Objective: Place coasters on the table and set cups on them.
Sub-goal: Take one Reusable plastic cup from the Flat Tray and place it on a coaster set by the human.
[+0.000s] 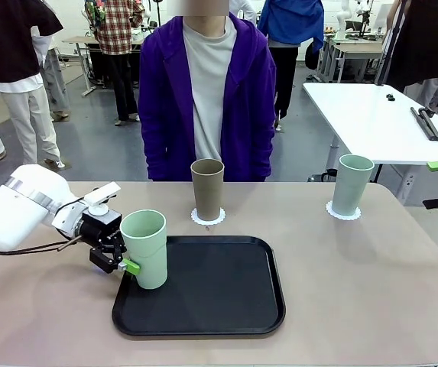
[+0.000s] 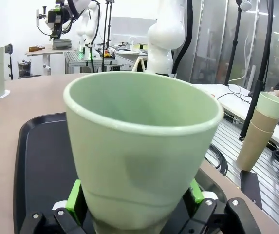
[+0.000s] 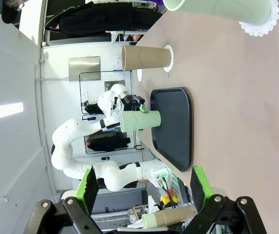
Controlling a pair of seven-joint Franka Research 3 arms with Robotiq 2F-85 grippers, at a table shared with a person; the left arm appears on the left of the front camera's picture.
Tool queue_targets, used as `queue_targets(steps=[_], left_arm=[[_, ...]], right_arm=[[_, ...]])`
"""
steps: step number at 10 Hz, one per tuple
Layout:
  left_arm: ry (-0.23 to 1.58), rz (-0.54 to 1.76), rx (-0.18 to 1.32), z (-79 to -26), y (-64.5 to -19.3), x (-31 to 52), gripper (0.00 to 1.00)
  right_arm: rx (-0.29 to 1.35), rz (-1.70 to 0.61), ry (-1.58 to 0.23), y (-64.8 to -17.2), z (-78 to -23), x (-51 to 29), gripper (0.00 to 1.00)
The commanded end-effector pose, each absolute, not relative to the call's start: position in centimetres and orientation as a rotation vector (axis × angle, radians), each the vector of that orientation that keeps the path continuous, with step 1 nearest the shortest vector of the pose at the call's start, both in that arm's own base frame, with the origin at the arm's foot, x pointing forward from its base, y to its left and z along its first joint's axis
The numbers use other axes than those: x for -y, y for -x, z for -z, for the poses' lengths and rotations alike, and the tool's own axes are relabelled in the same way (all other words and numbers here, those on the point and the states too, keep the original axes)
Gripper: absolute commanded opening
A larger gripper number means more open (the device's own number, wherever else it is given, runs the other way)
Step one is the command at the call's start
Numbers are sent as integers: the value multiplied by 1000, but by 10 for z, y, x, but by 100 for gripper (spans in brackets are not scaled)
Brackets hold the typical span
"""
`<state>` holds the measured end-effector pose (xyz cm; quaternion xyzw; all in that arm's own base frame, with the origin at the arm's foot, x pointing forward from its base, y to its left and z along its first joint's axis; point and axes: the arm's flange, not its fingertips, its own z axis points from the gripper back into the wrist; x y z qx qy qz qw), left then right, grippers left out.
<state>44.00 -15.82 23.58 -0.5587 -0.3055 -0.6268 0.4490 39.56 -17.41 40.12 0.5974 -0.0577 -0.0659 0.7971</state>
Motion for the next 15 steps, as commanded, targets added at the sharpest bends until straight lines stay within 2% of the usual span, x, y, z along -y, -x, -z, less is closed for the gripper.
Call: queue_targets(steps=[1,2,3,4,5,6,7,11,13,15], left_arm=[[1373,1590,734,-233,-440,169,100],[1367,1578,743,-233,-440,170,100],[1376,1583,749,-234,-441,170,42],[1378,1582,760,-236,-440,169,41],[1360,1560,770,-238,-437,166,0],[1326,1519,784,-244,-431,164,35],[1292,1443,802,-258,-426,160,0],[1145,1202,952,-373,-399,132,0],[1092,1191,1010,-428,-391,120,0],[1084,1195,989,-457,-390,111,0]], right_arm=[[125,149,-1283,-395,-401,173,100],[125,149,-1283,-395,-401,173,100],[125,149,-1283,-395,-401,173,100],[125,149,-1283,-395,-401,173,100],[125,149,-1283,-395,-401,173,100],[125,149,-1283,-395,-401,173,100],[125,149,-1283,-395,-401,173,100],[125,149,-1283,-395,-401,173,100],[125,149,-1283,-395,-401,173,100],[125,149,-1283,-395,-401,173,100]])
